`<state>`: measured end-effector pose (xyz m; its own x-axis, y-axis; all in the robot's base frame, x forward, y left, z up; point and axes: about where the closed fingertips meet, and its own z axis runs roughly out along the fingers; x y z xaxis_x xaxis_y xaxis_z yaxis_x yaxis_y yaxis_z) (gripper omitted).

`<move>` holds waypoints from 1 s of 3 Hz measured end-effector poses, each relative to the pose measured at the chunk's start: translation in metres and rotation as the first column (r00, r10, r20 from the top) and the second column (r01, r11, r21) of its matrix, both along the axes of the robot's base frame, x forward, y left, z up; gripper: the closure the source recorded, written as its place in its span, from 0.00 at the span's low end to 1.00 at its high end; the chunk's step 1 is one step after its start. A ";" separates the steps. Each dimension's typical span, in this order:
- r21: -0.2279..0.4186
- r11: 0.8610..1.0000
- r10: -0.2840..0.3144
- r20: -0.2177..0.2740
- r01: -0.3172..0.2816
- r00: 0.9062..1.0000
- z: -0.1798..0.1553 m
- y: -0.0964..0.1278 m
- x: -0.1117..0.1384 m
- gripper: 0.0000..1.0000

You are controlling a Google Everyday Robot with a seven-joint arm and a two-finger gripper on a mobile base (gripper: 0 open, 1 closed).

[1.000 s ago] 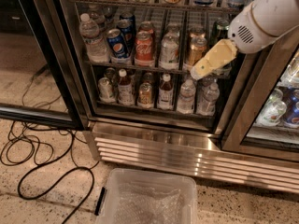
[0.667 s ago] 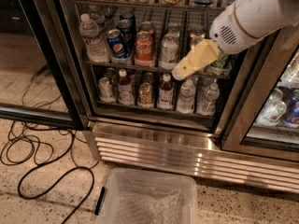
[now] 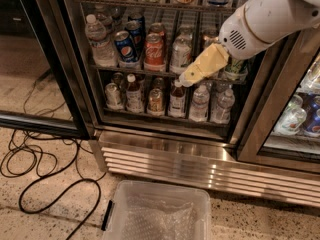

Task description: Pick orange can from top shelf of fridge

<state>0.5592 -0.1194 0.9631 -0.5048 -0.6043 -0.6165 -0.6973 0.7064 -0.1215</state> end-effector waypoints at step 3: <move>0.030 0.997 -0.080 0.088 0.077 0.993 -0.005 0.022 0.015 0.00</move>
Offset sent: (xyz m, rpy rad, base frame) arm 0.0016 0.0158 -0.0068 -0.0117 -0.0383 -0.0301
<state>0.5738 -0.0976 0.9585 -0.4921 -0.5475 -0.6769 -0.6266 0.7625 -0.1612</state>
